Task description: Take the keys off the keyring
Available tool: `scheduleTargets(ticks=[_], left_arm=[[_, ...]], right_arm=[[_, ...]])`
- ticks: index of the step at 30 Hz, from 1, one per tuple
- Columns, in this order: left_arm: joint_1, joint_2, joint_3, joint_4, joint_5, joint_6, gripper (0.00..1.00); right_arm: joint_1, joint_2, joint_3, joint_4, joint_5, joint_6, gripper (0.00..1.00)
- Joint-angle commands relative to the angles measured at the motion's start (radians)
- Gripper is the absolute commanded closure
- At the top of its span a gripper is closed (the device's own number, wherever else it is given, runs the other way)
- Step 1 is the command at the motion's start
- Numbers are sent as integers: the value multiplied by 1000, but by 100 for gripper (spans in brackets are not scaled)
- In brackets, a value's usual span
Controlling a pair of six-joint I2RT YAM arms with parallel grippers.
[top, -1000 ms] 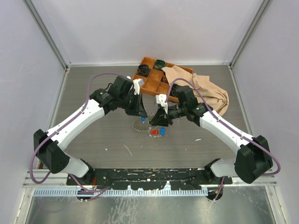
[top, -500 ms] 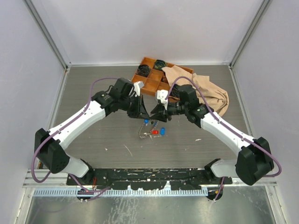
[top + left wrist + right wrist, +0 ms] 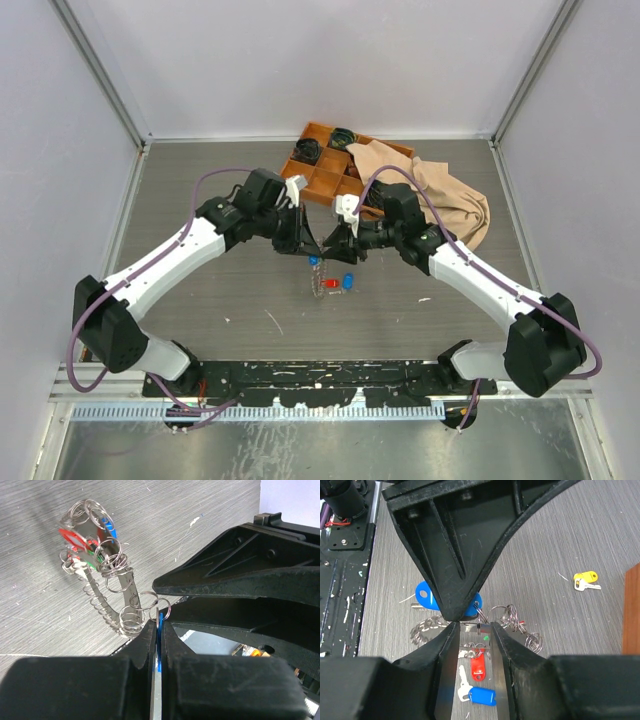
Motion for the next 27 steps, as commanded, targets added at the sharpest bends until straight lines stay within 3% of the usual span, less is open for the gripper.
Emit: scheduleTargets(ticks=[1, 17, 21, 27], left_arm=[[7, -59, 2, 85, 52, -24, 100], [9, -77, -19, 112, 82, -36, 100], [9, -77, -21, 117, 90, -39, 100], [11, -82, -22, 119, 97, -38, 100]], right_arm=[[18, -18, 6, 32, -2, 8, 64], [28, -14, 7, 30, 23, 1, 72], [28, -14, 7, 30, 15, -1, 77], [28, -14, 13, 17, 18, -16, 94]])
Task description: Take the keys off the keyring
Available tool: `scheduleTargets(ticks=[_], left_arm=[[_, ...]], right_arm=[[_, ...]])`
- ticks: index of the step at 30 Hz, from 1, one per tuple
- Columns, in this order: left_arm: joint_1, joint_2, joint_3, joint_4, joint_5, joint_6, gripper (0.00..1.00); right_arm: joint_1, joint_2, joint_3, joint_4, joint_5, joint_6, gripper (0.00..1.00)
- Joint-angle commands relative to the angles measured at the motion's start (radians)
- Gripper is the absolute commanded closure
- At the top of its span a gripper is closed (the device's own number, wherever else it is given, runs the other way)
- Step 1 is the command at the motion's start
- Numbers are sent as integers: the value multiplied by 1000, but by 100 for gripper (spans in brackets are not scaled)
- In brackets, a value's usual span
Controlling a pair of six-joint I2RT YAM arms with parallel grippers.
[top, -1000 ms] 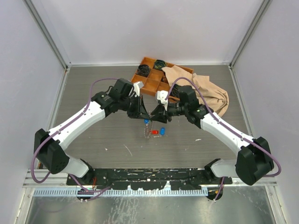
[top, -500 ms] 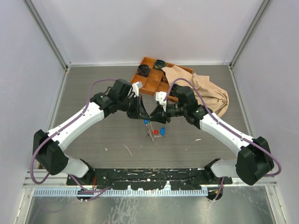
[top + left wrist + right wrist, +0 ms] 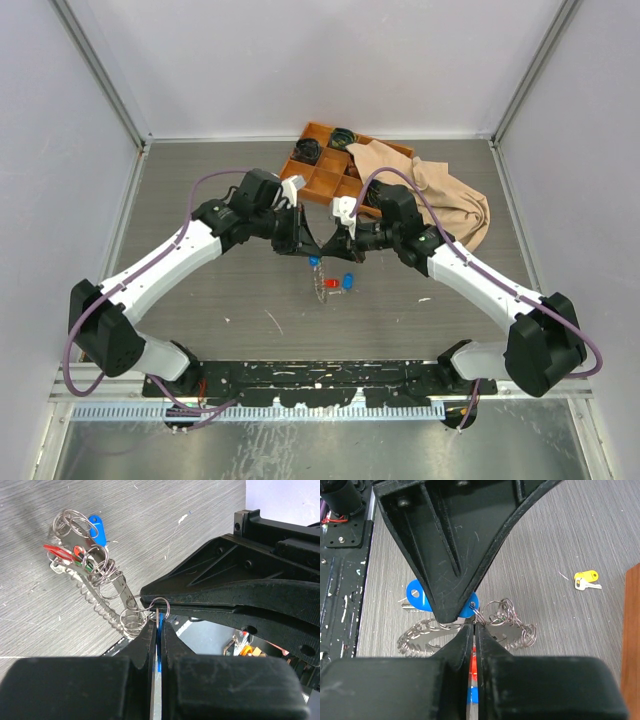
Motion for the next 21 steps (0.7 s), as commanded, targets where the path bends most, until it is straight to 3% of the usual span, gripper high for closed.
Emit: scheduleTargets(ticks=[1, 8, 17, 21], left_arm=[[4, -58, 6, 82, 48, -15, 100], [21, -98, -50, 109, 42, -49, 100], [56, -191, -266, 413, 36, -336, 100], [57, -231, -306, 459, -3, -396, 100]], right_arm=[[5, -15, 17, 14, -10, -15, 97], [7, -23, 27, -15, 31, -59, 99], [87, -31, 2, 27, 201, -119, 99], [106, -28, -19, 90, 275, -97, 99]])
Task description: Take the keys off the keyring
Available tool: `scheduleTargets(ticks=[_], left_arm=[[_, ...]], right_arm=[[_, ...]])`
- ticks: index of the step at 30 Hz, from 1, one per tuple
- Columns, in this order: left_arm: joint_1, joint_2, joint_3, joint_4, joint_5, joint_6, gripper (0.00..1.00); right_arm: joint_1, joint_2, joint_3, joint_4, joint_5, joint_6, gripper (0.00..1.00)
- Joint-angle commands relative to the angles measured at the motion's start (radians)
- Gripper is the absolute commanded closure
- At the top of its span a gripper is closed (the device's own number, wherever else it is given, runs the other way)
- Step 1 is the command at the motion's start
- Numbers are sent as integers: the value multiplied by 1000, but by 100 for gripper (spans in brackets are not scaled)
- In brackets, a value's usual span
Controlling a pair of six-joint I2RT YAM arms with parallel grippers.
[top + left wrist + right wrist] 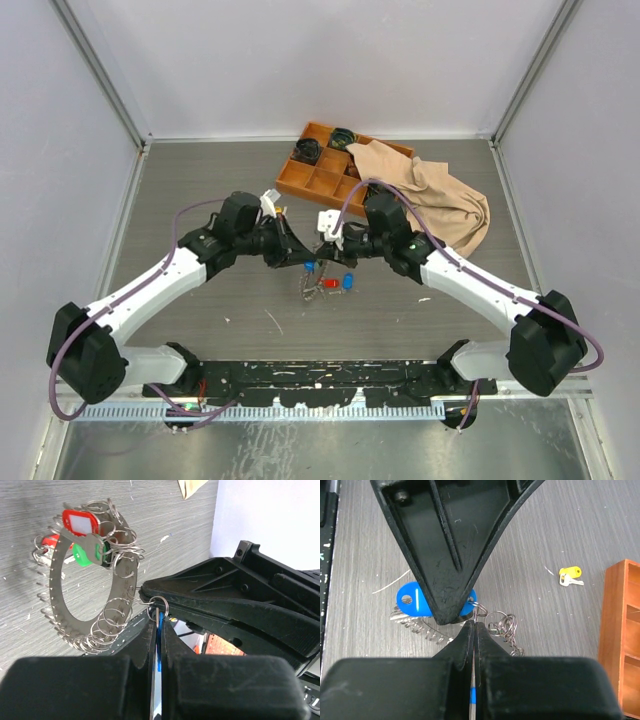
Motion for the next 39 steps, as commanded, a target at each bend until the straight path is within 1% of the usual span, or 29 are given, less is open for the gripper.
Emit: scheduleTargets(ticks=[1, 5, 9, 12, 17, 21, 26, 39], left_arm=[[7, -75, -6, 182, -8, -117, 100], [7, -68, -7, 215, 11, -170, 100], [7, -70, -12, 252, 0, -232, 100], [7, -97, -27, 269, -44, -261, 100], [7, -124, -43, 272, -115, -243, 100], [7, -150, -86, 323, -165, -244, 100], [11, -153, -103, 324, -172, -238, 100], [98, -166, -177, 296, -107, -196, 100]], right_arm=[[19, -27, -13, 115, 114, 6, 99], [35, -23, -25, 167, 164, 47, 99], [35, -25, -40, 218, 199, 122, 99], [30, -23, -55, 257, 208, 173, 99], [31, -7, -66, 315, 223, 255, 99], [31, 3, -85, 360, 252, 295, 99], [30, 8, -94, 385, 280, 312, 99], [28, 5, -97, 384, 294, 300, 99]])
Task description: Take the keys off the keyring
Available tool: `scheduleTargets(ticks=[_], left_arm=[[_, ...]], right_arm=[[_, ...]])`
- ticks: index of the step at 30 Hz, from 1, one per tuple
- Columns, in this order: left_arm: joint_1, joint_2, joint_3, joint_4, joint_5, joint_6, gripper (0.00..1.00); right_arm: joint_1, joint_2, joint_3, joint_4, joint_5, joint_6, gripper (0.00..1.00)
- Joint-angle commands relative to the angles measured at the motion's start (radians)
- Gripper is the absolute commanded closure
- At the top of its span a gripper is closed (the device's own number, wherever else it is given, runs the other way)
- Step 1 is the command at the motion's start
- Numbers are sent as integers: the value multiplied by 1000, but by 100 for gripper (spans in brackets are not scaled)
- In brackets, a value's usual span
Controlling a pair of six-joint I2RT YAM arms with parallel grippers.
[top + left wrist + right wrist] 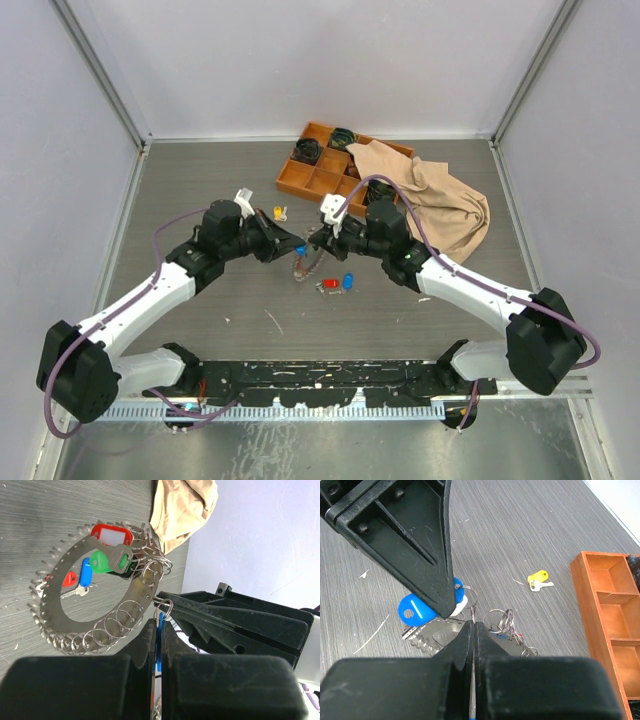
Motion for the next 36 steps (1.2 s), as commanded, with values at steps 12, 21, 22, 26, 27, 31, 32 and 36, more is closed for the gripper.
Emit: scheduleTargets(ticks=[12, 21, 22, 26, 27, 31, 32, 36], left_arm=[[42, -1, 3, 37, 106, 66, 100], [49, 62, 16, 9, 157, 64, 100], [48, 70, 20, 7, 161, 65, 100], [50, 80, 26, -8, 165, 66, 100], [51, 79, 27, -13, 163, 66, 100], [60, 72, 26, -20, 155, 62, 100], [62, 71, 25, -19, 154, 62, 100], [63, 80, 25, -7, 159, 55, 100]], right_arm=[[-13, 1, -23, 71, 48, 2, 99], [-14, 1, -42, 107, 41, -5, 99], [-14, 2, -44, 111, 41, -6, 99], [-14, -3, -51, 123, 46, -17, 99], [-15, -4, -53, 126, 50, -22, 99], [-15, -4, -64, 154, 77, -41, 99], [-15, -3, -67, 162, 83, -45, 99], [-11, 2, -78, 190, 131, -48, 99]])
